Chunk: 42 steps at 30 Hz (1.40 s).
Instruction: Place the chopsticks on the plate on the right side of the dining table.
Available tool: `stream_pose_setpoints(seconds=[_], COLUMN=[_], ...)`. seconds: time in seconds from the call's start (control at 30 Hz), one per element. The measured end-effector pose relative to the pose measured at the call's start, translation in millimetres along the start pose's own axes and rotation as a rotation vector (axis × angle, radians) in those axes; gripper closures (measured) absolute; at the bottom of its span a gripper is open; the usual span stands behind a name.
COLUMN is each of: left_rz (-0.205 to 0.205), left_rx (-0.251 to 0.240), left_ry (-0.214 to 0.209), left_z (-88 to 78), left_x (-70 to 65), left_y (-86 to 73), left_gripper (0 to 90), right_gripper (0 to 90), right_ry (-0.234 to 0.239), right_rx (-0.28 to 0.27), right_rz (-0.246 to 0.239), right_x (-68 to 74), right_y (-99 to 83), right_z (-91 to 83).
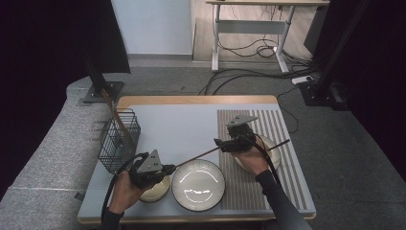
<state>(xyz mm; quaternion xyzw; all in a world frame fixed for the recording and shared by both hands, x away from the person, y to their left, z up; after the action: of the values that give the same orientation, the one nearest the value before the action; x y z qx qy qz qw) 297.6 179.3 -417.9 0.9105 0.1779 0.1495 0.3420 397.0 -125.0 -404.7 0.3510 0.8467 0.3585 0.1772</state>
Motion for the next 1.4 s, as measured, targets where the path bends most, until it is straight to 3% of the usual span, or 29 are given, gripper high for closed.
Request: stream_pose_setpoints(seconds=[0.1,0.27,0.43,0.77,0.97,1.2,1.4], left_rz=[-0.006,-0.024,-0.018,0.000,0.014,0.028,0.045], left_rx=[0.000,-0.005,0.009,0.019,0.014,0.013,0.026], left_ry=[-0.019,-0.035,-0.044,-0.080,-0.105,-0.128,-0.133], left_z=[0.4,-0.6,-0.6,2.2,1.2,1.2,1.4], left_x=[0.2,2.1,2.0,1.0,-0.2,-1.1,-1.1], left_y=[-3.5,-10.2,-12.1,-11.3,-11.2,-11.2,-10.5], left_gripper=[85.9,85.9,86.0,86.0,85.9,85.9,85.9], right_gripper=[28.6,28.2,29.3,32.3,35.0,46.4,61.6], right_ry=[0.012,0.046,0.082,0.218,0.247,0.288,0.316], right_rx=[0.001,-0.022,-0.011,0.066,0.124,0.176,0.204], right_rz=[-0.012,-0.024,-0.042,-0.176,-0.289,-0.366,-0.418], right_x=[1.2,-0.7,-2.6,13.7,26.5,35.9,40.2], right_y=[-0.3,0.2,-3.8,-8.8,-8.0,-7.5,-8.1], right_z=[-0.1,-13.3,-25.5,-27.4,-19.7,-12.8,-11.7])
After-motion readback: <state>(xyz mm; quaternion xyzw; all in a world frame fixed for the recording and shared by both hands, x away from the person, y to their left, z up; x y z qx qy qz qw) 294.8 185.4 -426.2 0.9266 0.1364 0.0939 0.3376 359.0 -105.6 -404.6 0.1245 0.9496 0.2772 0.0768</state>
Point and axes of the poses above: each handheld gripper's, and its own axes: z roughly forward along the jaws, y roughly out of its top, x roughly to its left, the point moved 1 cm from there along z, roughly forward along the jaws, and after that the axes turned 5 degrees about x, right-handed, at the moved point
